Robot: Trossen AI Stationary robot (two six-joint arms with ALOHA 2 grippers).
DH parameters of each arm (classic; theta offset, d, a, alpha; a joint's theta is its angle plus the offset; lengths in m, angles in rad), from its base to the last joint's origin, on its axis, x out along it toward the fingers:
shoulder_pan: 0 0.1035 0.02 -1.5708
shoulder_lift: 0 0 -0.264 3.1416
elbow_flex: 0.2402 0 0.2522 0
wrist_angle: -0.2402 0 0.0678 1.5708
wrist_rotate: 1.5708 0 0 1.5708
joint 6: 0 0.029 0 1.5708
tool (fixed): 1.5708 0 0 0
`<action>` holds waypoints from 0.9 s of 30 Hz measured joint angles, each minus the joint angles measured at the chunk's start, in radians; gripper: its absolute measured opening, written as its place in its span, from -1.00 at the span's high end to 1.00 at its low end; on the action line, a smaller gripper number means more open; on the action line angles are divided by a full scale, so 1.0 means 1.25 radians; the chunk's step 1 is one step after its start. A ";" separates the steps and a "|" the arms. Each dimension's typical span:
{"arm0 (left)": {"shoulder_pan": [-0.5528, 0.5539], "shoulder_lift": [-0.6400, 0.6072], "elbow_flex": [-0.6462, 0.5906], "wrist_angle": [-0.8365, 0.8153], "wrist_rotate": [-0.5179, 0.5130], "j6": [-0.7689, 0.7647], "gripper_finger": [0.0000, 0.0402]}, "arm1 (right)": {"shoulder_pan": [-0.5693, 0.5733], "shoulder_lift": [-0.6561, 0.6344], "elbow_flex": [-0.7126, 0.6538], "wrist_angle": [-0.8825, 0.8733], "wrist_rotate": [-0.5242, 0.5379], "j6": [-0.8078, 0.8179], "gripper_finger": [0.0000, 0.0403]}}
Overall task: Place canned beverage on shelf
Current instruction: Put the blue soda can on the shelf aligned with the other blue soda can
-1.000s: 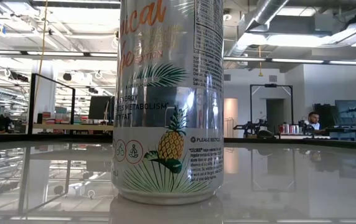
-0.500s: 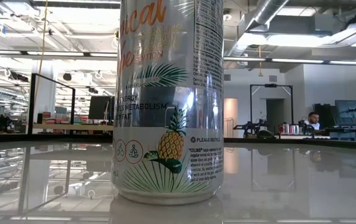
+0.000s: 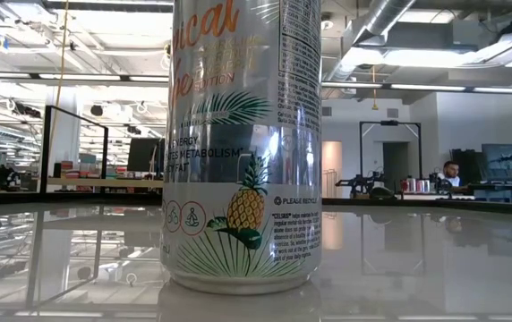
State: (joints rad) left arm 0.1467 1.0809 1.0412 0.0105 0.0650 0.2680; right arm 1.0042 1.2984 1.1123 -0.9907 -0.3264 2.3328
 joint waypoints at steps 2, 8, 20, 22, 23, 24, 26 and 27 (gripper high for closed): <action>0.000 0.000 0.000 0.000 0.000 0.000 -0.61 | 0.003 0.000 -0.010 0.020 0.000 0.006 -0.97; 0.005 0.000 0.000 -0.003 0.000 0.000 -0.61 | 0.002 0.000 -0.037 0.058 0.002 0.031 -0.90; 0.005 0.000 0.000 -0.015 -0.001 0.007 -0.61 | 0.010 0.069 -0.045 0.108 -0.034 0.033 -0.89; 0.005 0.000 0.000 -0.016 -0.001 0.013 -0.61 | 0.010 0.084 -0.045 0.120 -0.034 0.022 -0.89; 0.005 0.000 0.000 -0.016 -0.001 0.015 -0.61 | 0.010 0.092 -0.045 0.124 -0.034 0.021 -0.89; 0.005 0.000 0.000 -0.016 0.000 0.015 -0.61 | 0.010 0.099 -0.045 0.126 -0.034 0.019 -0.89; 0.005 0.000 0.000 -0.016 0.000 0.015 -0.61 | 0.010 0.111 -0.045 0.123 -0.034 0.004 -0.89; 0.005 0.000 0.000 -0.016 0.000 0.014 -0.61 | 0.010 0.115 -0.045 0.123 -0.034 -0.003 -0.88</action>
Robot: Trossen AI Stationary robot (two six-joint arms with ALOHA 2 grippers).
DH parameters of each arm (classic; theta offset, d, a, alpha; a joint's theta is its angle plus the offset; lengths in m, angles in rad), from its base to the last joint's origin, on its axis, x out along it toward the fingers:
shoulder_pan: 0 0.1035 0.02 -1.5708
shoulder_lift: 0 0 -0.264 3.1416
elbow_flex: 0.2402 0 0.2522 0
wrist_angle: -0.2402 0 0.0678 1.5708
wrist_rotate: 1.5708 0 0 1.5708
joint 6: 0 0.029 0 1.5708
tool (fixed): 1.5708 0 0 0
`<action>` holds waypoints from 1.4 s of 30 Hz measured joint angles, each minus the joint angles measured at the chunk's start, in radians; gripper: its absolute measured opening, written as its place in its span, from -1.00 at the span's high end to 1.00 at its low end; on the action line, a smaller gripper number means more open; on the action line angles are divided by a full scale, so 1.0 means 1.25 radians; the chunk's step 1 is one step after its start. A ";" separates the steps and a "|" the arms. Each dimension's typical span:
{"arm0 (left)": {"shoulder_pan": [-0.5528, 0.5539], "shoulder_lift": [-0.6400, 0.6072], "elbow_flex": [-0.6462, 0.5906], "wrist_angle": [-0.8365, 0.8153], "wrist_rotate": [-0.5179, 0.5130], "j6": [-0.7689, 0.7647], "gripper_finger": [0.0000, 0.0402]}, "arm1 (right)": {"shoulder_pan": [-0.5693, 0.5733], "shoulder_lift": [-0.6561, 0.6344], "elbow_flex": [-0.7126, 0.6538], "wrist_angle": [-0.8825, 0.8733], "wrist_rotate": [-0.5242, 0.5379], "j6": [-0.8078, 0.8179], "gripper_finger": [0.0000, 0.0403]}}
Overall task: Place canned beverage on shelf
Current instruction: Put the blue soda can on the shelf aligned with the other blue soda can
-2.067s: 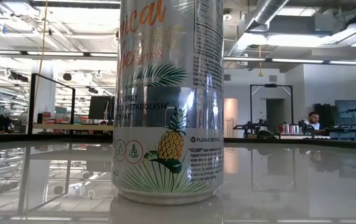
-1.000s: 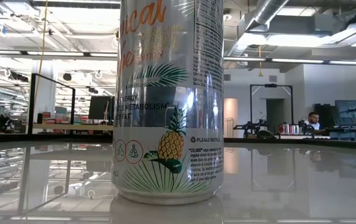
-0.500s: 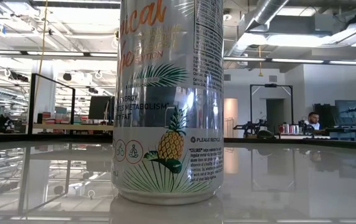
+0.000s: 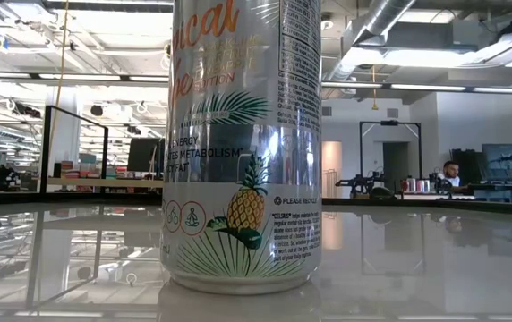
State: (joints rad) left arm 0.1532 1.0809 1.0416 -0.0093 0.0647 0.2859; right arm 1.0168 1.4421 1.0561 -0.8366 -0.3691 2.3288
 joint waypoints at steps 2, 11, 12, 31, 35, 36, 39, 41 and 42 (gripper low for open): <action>0.000 0.000 0.000 0.000 0.000 0.000 -0.61 | 0.000 0.007 0.000 -0.004 0.000 -0.017 -0.86; 0.000 0.000 0.001 -0.015 0.000 0.003 -0.61 | -0.051 0.003 0.000 -0.081 0.002 -0.181 -0.27; 0.000 0.000 0.001 -0.021 0.000 0.007 -0.61 | -0.062 -0.005 0.001 -0.084 0.003 -0.197 -0.23; 0.000 -0.002 0.001 -0.075 0.002 0.057 -0.61 | -0.511 0.010 0.176 -0.282 0.136 -0.877 -0.23; 0.000 -0.002 0.001 -0.079 0.002 0.059 -0.61 | -0.635 0.064 0.221 -0.299 0.140 -1.099 -0.23; 0.000 -0.002 0.001 -0.081 0.003 0.061 -0.61 | -0.663 0.082 0.237 -0.306 0.143 -1.152 -0.23; 0.000 -0.002 0.001 -0.086 0.003 0.068 -0.61 | -0.740 0.143 0.292 -0.342 0.158 -1.308 -0.23; 0.000 -0.002 0.001 -0.087 0.003 0.068 -0.61 | -0.780 0.189 0.334 -0.377 0.183 -1.401 -0.23; 0.000 -0.002 0.001 -0.087 0.003 0.068 -0.61 | -0.795 0.211 0.355 -0.393 0.197 -1.445 -0.23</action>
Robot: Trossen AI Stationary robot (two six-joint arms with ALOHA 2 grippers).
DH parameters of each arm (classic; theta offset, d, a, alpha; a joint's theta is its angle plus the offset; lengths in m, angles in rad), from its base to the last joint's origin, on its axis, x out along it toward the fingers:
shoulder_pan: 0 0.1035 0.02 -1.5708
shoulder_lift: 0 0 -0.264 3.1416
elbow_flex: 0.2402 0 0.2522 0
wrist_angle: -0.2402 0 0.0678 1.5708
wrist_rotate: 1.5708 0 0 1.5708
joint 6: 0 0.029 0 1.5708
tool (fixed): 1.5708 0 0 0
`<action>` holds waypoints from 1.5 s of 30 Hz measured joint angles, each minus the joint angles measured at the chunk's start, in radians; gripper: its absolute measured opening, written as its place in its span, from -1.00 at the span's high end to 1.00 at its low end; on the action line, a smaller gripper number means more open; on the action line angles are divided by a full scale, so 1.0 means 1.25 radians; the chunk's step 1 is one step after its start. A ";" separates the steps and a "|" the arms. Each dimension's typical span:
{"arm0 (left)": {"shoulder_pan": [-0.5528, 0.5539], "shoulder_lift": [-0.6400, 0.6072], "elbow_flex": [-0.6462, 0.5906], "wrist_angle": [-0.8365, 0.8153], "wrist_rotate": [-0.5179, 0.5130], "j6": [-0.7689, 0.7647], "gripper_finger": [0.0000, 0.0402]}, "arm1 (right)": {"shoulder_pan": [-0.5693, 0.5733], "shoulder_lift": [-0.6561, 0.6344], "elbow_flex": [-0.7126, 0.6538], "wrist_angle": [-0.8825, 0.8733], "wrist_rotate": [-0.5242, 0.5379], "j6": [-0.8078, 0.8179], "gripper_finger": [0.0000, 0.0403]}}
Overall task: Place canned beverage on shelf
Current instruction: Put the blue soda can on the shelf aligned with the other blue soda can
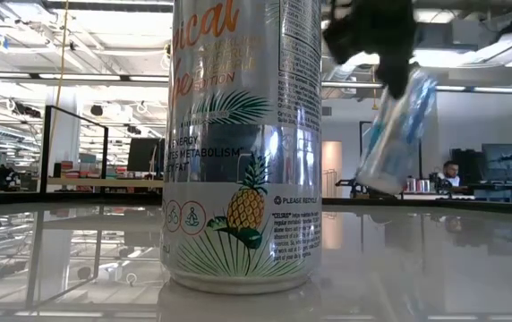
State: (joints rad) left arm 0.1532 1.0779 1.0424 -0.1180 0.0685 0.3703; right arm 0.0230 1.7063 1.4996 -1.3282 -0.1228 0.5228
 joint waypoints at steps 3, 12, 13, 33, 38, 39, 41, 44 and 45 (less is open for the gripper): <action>0.004 0.000 0.000 0.003 0.012 -0.001 -0.61 | -0.031 0.063 0.063 -0.040 0.040 -0.141 -0.23; 0.075 0.001 0.000 0.061 0.057 -0.068 -0.61 | -0.068 0.182 0.201 -0.095 0.160 -0.482 -0.23; 0.082 0.001 0.000 0.062 0.058 -0.080 -0.61 | -0.069 0.190 0.203 -0.100 0.167 -0.503 -0.23; 0.115 0.001 0.000 0.067 0.061 -0.159 -0.61 | -0.039 0.246 0.259 -0.144 0.205 -0.641 -0.73; 0.115 0.001 0.000 0.067 0.060 -0.157 -0.61 | -0.043 0.238 0.277 -0.194 0.202 -0.594 -0.73; 0.115 0.001 0.000 0.067 0.060 -0.157 -0.61 | -0.045 0.224 0.264 -0.188 0.196 -0.575 -0.72; 0.115 0.001 0.000 0.067 0.060 -0.157 -0.61 | -0.052 0.176 0.225 -0.193 0.149 -0.553 -0.70; 0.115 0.001 0.000 0.053 0.061 -0.156 -0.61 | -0.063 0.066 0.127 -0.170 0.125 -0.483 -0.66; 0.115 0.001 0.000 0.048 0.061 -0.156 -0.61 | -0.067 0.030 0.088 -0.146 0.125 -0.455 -0.64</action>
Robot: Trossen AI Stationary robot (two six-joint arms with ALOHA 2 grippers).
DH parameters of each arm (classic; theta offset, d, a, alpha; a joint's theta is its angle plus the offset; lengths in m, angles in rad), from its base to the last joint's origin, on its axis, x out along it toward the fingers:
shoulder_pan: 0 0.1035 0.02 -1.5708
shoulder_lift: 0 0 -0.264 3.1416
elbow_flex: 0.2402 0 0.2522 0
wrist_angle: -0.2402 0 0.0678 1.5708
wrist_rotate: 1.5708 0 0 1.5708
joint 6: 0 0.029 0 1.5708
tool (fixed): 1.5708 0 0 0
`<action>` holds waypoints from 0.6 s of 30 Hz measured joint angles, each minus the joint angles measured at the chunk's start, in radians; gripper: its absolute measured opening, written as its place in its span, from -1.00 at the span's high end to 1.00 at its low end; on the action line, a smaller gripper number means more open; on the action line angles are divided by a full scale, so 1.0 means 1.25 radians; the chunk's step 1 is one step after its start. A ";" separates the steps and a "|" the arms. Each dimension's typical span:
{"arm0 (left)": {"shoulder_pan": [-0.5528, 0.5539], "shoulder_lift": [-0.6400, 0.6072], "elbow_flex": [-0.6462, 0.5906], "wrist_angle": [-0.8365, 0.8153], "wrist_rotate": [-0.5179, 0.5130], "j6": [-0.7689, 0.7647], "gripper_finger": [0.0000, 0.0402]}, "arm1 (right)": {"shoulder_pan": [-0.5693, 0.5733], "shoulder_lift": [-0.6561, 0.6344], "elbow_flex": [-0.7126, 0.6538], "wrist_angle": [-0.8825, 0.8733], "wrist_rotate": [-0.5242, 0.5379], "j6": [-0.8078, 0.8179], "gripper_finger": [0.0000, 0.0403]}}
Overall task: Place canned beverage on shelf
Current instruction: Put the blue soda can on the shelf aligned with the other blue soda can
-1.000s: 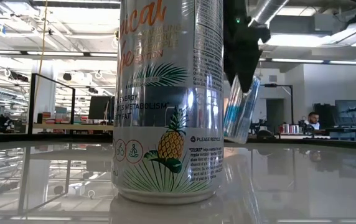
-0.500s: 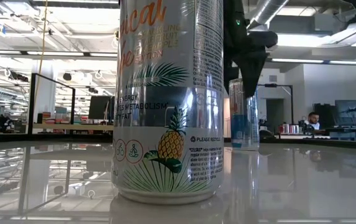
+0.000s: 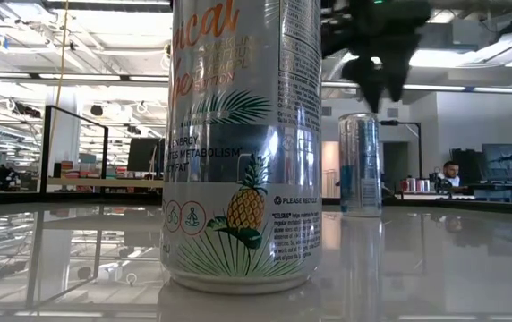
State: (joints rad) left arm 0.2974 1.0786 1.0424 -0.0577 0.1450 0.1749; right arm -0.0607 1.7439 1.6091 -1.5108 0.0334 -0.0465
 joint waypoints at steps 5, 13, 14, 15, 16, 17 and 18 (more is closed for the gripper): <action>0.000 0.000 0.000 -0.025 0.004 0.018 -0.61 | -0.001 -0.205 -0.245 0.193 0.001 0.134 -0.57; 0.000 0.000 0.000 -0.060 0.014 0.017 -0.61 | 0.001 -0.357 -0.564 0.578 0.013 0.233 -0.22; 0.000 0.000 0.000 -0.076 0.021 0.013 -0.61 | 0.001 -0.357 -0.586 0.621 0.013 0.234 -0.12; 0.000 0.000 0.000 -0.090 0.029 0.006 -0.61 | 0.001 -0.357 -0.604 0.652 0.013 0.234 0.00; -0.001 0.001 0.000 -0.105 0.035 -0.003 -0.61 | 0.001 -0.351 -0.619 0.674 0.013 0.234 0.14; -0.001 0.001 0.000 -0.123 0.045 -0.008 -0.61 | 0.001 -0.341 -0.629 0.693 0.013 0.229 0.29; -0.001 0.001 0.000 -0.140 0.054 -0.011 -0.61 | 0.000 -0.331 -0.637 0.709 0.014 0.223 0.45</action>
State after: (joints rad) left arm 0.2955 1.0799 1.0423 -0.2326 0.2129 0.1616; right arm -0.0607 1.3307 0.8131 -0.6251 0.0508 0.2323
